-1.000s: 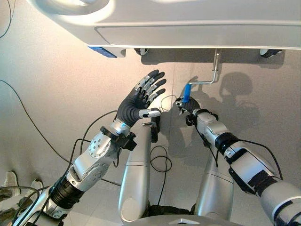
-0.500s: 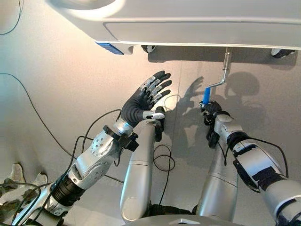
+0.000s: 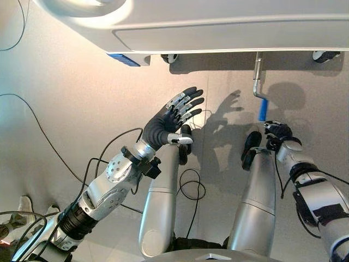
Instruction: Raise the hospital bed
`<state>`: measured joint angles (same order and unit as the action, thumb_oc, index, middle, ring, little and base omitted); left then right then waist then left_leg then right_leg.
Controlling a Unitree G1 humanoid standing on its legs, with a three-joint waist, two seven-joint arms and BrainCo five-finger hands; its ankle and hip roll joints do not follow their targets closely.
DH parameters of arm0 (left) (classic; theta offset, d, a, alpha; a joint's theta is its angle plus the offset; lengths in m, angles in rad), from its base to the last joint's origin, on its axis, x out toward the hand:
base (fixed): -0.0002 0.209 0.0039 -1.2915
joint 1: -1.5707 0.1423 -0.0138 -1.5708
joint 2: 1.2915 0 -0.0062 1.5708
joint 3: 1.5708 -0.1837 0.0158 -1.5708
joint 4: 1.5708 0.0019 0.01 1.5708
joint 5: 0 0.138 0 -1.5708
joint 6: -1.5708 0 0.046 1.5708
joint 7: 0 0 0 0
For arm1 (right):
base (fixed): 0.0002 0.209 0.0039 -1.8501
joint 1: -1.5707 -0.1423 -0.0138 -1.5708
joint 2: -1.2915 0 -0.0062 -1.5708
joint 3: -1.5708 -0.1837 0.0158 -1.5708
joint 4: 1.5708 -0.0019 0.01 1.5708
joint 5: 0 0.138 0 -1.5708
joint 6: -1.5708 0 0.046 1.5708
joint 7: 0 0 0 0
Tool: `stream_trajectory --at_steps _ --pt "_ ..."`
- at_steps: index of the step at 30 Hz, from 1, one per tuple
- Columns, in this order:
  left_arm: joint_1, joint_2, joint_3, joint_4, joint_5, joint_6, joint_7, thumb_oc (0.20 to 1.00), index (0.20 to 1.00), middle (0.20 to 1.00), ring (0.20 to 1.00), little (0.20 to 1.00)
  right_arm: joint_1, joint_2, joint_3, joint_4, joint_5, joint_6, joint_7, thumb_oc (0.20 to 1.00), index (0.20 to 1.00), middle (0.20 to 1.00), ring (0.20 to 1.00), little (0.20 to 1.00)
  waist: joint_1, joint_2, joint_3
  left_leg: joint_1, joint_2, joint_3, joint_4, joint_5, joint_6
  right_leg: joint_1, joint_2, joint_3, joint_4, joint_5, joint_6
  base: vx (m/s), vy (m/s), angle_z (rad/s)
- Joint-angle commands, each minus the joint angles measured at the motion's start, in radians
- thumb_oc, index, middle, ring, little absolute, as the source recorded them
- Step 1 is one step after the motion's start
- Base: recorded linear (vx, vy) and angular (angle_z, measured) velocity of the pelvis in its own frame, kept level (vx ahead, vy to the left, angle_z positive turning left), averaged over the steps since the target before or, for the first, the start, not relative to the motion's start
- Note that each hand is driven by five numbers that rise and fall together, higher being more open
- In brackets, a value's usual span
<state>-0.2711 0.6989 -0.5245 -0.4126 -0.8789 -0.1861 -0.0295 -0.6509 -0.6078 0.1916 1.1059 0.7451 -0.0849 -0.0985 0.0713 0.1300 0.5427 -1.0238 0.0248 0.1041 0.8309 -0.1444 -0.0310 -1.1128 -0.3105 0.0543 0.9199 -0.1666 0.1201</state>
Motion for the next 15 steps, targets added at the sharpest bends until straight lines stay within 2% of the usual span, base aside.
stream_trajectory --at_steps 1,3,4,5,8,11,12,13,14,15 --pt "0.04 -0.037 0.069 -0.069 0.01 -0.051 -0.026 1.0 1.0 1.0 1.0 1.0 0.076 -0.047 -0.024 -0.155 0.053 -0.079 0.002 0.2 0.2 0.2 0.2 0.2 -0.044 0.049 -0.023 0.009 0.002 -0.015 -0.094 0.142 -0.051 0.023 0.028 -0.006 -0.025 0.105 -0.002 -0.01 -0.038 -0.15" --pt "0.048 -0.032 0.085 -0.06 0.014 -0.051 -0.026 1.0 1.0 1.0 1.0 1.0 0.112 -0.042 -0.027 -0.227 0.048 -0.094 0.001 0.2 0.2 0.2 0.2 0.2 -0.052 0.04 -0.023 0.016 0.006 -0.014 -0.098 0.144 -0.051 0.027 0.031 -0.006 -0.026 0.105 -0.003 -0.01 -0.046 -0.13" --pt "0.053 -0.028 0.088 -0.045 0.02 -0.05 -0.023 1.0 1.0 1.0 1.0 1.0 0.135 -0.034 -0.025 -0.264 0.043 -0.097 0.005 0.498 0.498 0.498 0.498 0.498 -0.056 0.035 -0.023 0.023 0.007 -0.015 -0.105 0.147 -0.051 0.032 0.031 -0.008 -0.03 0.107 -0.003 -0.02 -0.042 -0.11" --pt "0.057 -0.019 0.091 -0.033 0.034 -0.048 -0.023 1.0 1.0 1.0 1.0 1.0 0.147 -0.032 -0.02 -0.291 0.032 -0.098 0.002 1.0 1.0 1.0 1.0 1.0 -0.059 0.031 -0.023 0.032 0.01 -0.016 -0.114 0.149 -0.051 0.04 0.033 -0.008 -0.036 0.108 -0.002 -0.02 -0.04 -0.13" --pt "0.064 0.013 0.109 0.016 0.109 -0.045 -0.026 1.0 1.0 1.0 1.0 1.0 0.162 -0.026 -0.002 -0.322 -0.021 -0.097 -0.001 1.0 1.0 1.0 1.0 1.0 -0.063 0.021 -0.023 0.067 0.017 -0.013 -0.141 0.153 -0.05 0.071 0.037 -0.016 -0.056 0.111 0.0 -0.03 -0.029 -0.07" --pt "0.055 -0.006 0.096 0.17 0.175 -0.05 -0.022 1.0 1.0 1.0 1.0 1.0 0.172 -0.019 0.03 -0.339 -0.083 -0.093 -0.002 1.0 1.0 1.0 1.0 1.0 -0.071 0.007 -0.023 0.135 0.029 -0.004 -0.204 0.157 -0.045 0.133 0.036 -0.032 -0.111 0.114 0.002 -0.08 -0.026 -0.11" --pt "0.044 -0.018 0.099 0.232 0.218 -0.049 -0.019 1.0 1.0 1.0 1.0 1.0 0.164 -0.016 0.038 -0.352 -0.107 -0.092 -0.004 1.0 1.0 1.0 1.0 1.0 -0.071 0.005 -0.023 0.141 0.033 0.005 -0.252 0.195 -0.034 0.138 0.039 -0.043 -0.156 0.148 -0.006 -0.14 -0.006 -0.15" --pt "0.046 -0.027 0.098 0.291 0.276 -0.051 -0.009 1.0 1.0 1.0 1.0 1.0 0.177 -0.006 0.04 -0.371 -0.121 -0.093 -0.008 1.0 1.0 1.0 1.0 1.0 -0.075 0.002 -0.023 0.181 0.038 0.009 -0.289 0.195 -0.031 0.17 0.04 -0.05 -0.186 0.145 -0.005 -0.16 -0.004 -0.13" --pt "0.035 -0.054 0.081 0.435 0.408 -0.064 0.01 1.0 1.0 1.0 1.0 1.0 0.192 0.019 0.028 -0.345 -0.128 -0.107 -0.014 1.0 1.0 1.0 1.0 1.0 -0.079 -0.006 -0.023 0.236 0.04 0.015 -0.322 0.192 -0.027 0.223 0.044 -0.057 -0.224 0.141 -0.005 -0.06 -0.002 -0.12" --pt "0.034 -0.055 0.079 0.438 0.409 -0.066 0.01 1.0 1.0 1.0 1.0 1.0 0.193 0.018 0.027 -0.345 -0.128 -0.107 -0.014 1.0 1.0 1.0 1.0 1.0 -0.079 -0.005 -0.023 0.238 0.04 0.015 -0.324 0.192 -0.027 0.225 0.045 -0.058 -0.226 0.142 -0.006 -0.05 -0.012 -0.15"
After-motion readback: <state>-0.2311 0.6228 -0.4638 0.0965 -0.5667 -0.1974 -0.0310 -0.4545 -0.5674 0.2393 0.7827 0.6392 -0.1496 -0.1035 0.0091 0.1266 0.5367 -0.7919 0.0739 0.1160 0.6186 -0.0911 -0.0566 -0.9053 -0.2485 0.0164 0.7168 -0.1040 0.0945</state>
